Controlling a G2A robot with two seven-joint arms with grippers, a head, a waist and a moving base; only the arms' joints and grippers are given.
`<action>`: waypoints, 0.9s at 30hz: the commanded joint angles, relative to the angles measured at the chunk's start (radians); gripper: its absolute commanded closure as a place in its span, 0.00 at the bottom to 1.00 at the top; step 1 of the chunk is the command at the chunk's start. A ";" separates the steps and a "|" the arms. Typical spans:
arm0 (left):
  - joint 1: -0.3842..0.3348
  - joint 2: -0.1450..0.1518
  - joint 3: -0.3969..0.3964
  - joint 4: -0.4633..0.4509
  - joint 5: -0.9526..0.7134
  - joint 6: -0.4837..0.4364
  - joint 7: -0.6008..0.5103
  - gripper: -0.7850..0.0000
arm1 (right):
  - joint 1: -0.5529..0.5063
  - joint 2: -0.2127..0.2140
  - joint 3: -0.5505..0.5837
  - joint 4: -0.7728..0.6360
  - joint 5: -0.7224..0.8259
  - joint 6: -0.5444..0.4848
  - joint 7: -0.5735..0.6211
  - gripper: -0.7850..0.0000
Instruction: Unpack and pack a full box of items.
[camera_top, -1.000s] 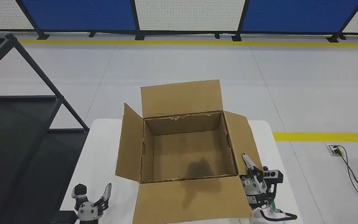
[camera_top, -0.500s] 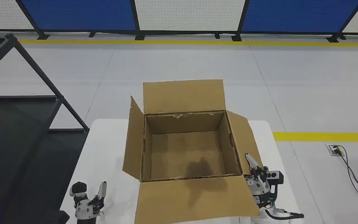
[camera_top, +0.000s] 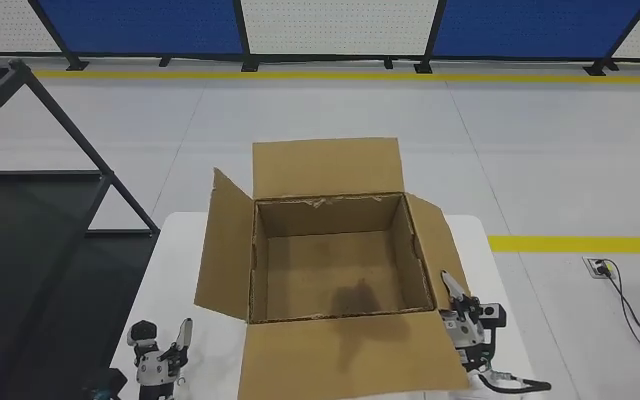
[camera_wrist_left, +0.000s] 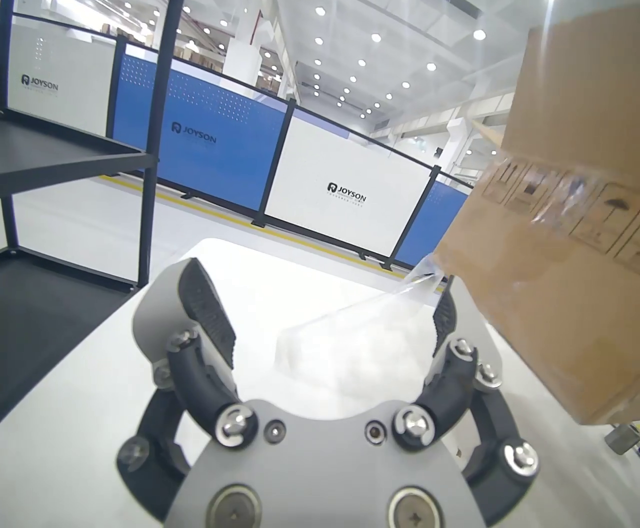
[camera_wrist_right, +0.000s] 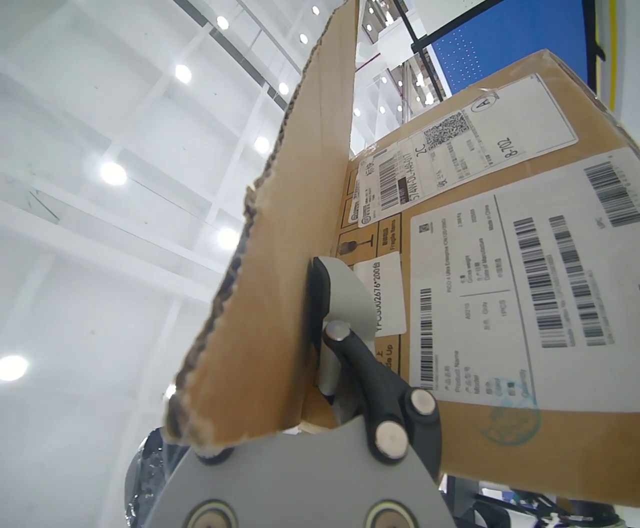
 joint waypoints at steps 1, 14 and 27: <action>-0.024 -0.001 0.008 0.017 -0.013 0.006 -0.019 0.00 | -0.009 -0.001 0.005 -0.017 0.036 0.001 0.004 1.00; -0.099 0.000 0.063 0.057 -0.088 -0.100 -0.154 0.00 | -0.055 -0.002 0.019 -0.089 0.118 0.015 0.038 1.00; -0.174 0.011 0.111 0.106 0.269 0.065 -0.079 0.00 | -0.069 -0.003 0.010 -0.139 0.106 0.033 0.057 1.00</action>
